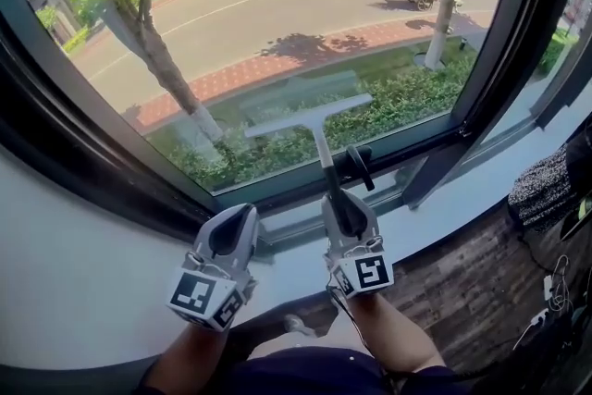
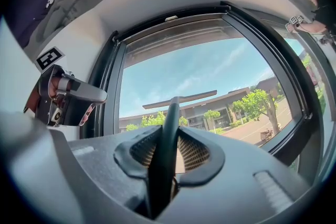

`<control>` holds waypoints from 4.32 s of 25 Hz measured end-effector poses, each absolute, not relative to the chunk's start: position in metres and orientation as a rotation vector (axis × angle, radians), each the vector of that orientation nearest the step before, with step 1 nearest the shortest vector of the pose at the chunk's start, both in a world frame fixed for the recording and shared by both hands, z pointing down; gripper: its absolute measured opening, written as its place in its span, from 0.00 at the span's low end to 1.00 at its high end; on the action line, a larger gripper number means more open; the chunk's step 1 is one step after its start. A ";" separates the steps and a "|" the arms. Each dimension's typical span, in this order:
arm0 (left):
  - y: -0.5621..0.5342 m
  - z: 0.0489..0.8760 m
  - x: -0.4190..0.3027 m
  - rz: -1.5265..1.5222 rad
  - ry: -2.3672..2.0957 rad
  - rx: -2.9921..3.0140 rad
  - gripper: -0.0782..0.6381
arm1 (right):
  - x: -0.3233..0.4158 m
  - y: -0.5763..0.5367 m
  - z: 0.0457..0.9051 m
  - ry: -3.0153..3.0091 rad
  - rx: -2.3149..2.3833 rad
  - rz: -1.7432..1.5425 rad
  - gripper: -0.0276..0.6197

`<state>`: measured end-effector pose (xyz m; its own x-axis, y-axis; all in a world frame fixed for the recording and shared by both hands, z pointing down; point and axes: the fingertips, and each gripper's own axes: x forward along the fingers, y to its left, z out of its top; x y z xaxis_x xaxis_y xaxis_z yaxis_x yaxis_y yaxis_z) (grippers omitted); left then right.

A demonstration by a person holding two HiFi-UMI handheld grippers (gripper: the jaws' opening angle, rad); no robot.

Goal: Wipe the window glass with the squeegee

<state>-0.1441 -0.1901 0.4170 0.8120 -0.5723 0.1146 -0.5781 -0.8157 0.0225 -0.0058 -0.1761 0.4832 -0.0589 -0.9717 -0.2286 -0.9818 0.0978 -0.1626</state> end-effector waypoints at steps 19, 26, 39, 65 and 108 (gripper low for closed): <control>-0.186 0.443 -0.159 0.240 -0.940 2.848 0.12 | -0.014 -0.173 0.538 2.114 -1.972 -0.067 0.20; -0.177 0.453 -0.162 0.258 -0.919 2.823 0.12 | -0.010 -0.166 0.572 2.134 -2.008 -0.161 0.20; -0.179 0.464 -0.169 0.266 -0.930 2.796 0.12 | -0.011 -0.164 0.603 2.129 -2.006 -0.340 0.20; -0.220 0.369 -0.175 -0.073 -1.178 2.828 0.12 | -0.043 -0.215 0.206 1.979 -1.512 0.640 0.20; -0.214 0.327 -0.183 -0.151 -1.219 2.902 0.12 | -0.101 -0.271 0.161 1.951 -1.526 0.737 0.20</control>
<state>-0.1831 -0.2139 0.3270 0.6963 -0.7119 -0.0919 -0.7128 -0.7008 0.0285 -0.1014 -0.2709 0.1610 -0.2037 -0.6733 -0.7108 -0.9751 0.2047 0.0856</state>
